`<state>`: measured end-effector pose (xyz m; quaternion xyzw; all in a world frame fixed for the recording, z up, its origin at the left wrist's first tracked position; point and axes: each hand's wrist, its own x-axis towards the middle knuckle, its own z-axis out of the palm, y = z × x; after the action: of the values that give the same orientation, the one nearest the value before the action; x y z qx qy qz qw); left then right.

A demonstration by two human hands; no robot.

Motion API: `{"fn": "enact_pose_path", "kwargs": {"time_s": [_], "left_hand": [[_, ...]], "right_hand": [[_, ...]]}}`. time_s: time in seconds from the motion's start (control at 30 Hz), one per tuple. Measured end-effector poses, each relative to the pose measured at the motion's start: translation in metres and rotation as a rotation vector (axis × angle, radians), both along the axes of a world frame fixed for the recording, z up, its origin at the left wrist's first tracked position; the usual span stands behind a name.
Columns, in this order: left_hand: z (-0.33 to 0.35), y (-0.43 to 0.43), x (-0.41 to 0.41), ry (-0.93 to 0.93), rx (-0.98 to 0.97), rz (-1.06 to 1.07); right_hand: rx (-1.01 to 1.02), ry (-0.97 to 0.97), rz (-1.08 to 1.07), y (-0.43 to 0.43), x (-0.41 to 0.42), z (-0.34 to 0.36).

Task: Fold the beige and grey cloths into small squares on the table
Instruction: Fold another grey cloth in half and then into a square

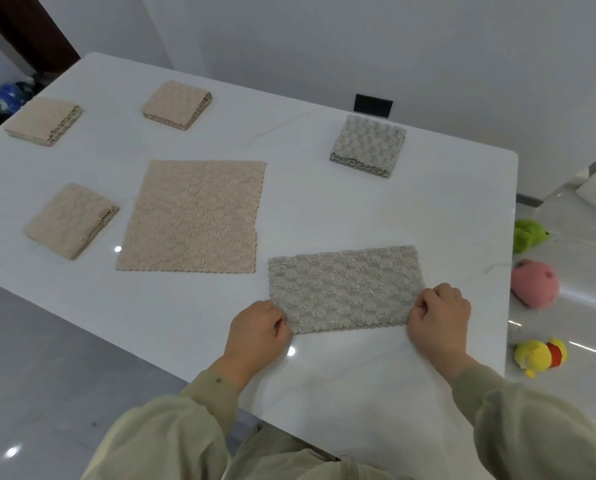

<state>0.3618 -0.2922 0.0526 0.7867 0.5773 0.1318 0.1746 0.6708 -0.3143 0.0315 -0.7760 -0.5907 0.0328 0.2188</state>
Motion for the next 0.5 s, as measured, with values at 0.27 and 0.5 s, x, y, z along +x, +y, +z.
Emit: {"fn": "enact_pose_path", "kwargs": {"time_s": [0.27,0.5], "left_hand": [[0.018,0.071,0.08,0.107,-0.058,-0.028],[-0.036,0.052,0.067,0.297,-0.07,-0.141]], "right_hand": [[-0.187,0.002,0.274,0.074,-0.069,0.033],[-0.523,-0.251,0.435,0.059,-0.063,-0.003]]}}
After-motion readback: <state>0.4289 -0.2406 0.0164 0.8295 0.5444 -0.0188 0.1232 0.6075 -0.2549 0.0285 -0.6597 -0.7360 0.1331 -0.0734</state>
